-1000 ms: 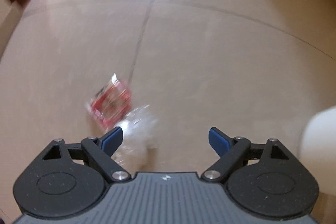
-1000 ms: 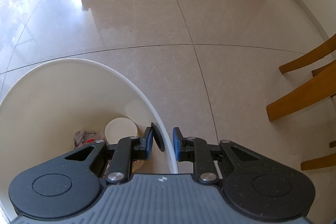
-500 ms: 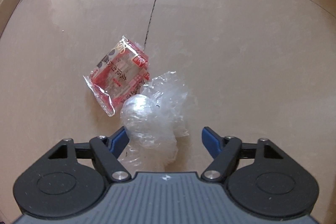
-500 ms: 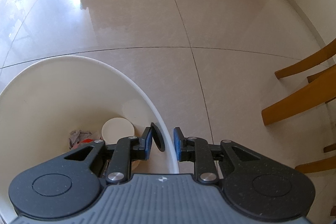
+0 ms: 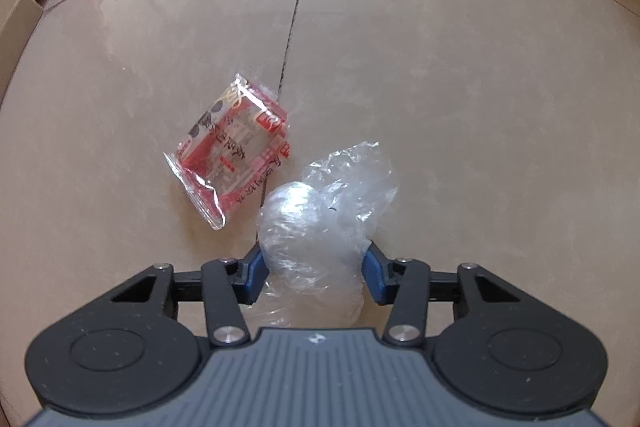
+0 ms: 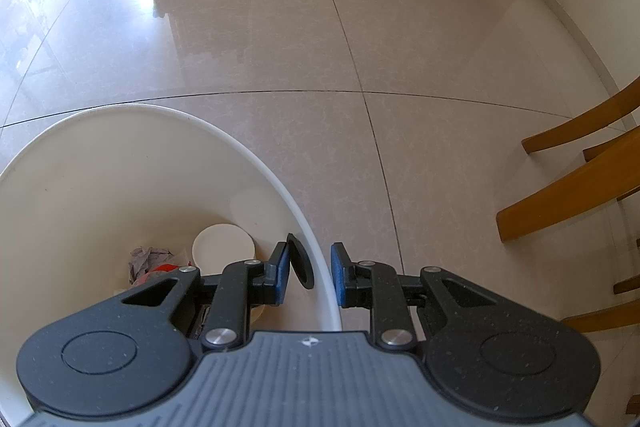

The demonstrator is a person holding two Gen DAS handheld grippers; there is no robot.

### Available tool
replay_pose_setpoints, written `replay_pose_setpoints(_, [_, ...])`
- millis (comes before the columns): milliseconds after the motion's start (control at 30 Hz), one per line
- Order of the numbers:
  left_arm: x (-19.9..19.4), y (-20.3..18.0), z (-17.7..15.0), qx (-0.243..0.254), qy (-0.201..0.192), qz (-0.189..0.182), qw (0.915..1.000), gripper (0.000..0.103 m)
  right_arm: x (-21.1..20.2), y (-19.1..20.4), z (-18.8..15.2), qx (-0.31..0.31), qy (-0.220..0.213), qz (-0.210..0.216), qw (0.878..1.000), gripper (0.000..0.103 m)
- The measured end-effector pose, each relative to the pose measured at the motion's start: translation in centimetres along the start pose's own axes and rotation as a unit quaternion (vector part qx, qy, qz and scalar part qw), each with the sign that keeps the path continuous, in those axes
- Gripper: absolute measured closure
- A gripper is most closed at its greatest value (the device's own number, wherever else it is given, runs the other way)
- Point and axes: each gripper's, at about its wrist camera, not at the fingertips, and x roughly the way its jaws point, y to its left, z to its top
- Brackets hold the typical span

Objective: Collect trash
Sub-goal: 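Close the left tool on the clear plastic bag, then carry the plastic bag into the white bin and open the left tool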

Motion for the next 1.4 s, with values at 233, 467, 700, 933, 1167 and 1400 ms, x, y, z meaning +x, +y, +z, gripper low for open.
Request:
replay_pose_setpoints(233, [-3.7, -1.9, 1.3, 0.044, 0.000, -0.014, 0.9989, 0.056, 0.0, -0.1, 0.1, 0.002, 0.001, 0.002, 1.000, 0.077])
replay_pose_setpoints(467, [-12.5, -5.8, 3.2, 0.124, -0.011, -0.072, 0.9896, 0.056, 0.0, -0.6, 0.2, 0.006, 0.002, 0.008, 1.000, 0.078])
replay_pose_setpoints(700, [-24.0, -12.2, 4.6, 0.220, -0.058, -0.148, 0.9623, 0.056, 0.0, -0.7, 0.1, 0.003, 0.001, 0.009, 1.000, 0.078])
replay_pose_setpoints(933, [-33.6, -19.0, 4.7, 0.295, -0.101, -0.223, 0.9236, 0.056, 0.1, -1.3, 0.2, 0.011, 0.003, 0.019, 1.000, 0.078])
replay_pose_setpoints(1167, [-37.4, -25.1, 4.4, 0.320, -0.130, -0.275, 0.8972, 0.049, 0.1, -1.7, 0.3, 0.018, 0.004, 0.024, 1.000, 0.078])
replay_pose_setpoints(1400, [-37.2, -26.4, 4.4, 0.315, -0.156, -0.266, 0.8975, 0.010, 0.1, -1.6, 0.2, 0.012, 0.002, 0.025, 1.000, 0.079])
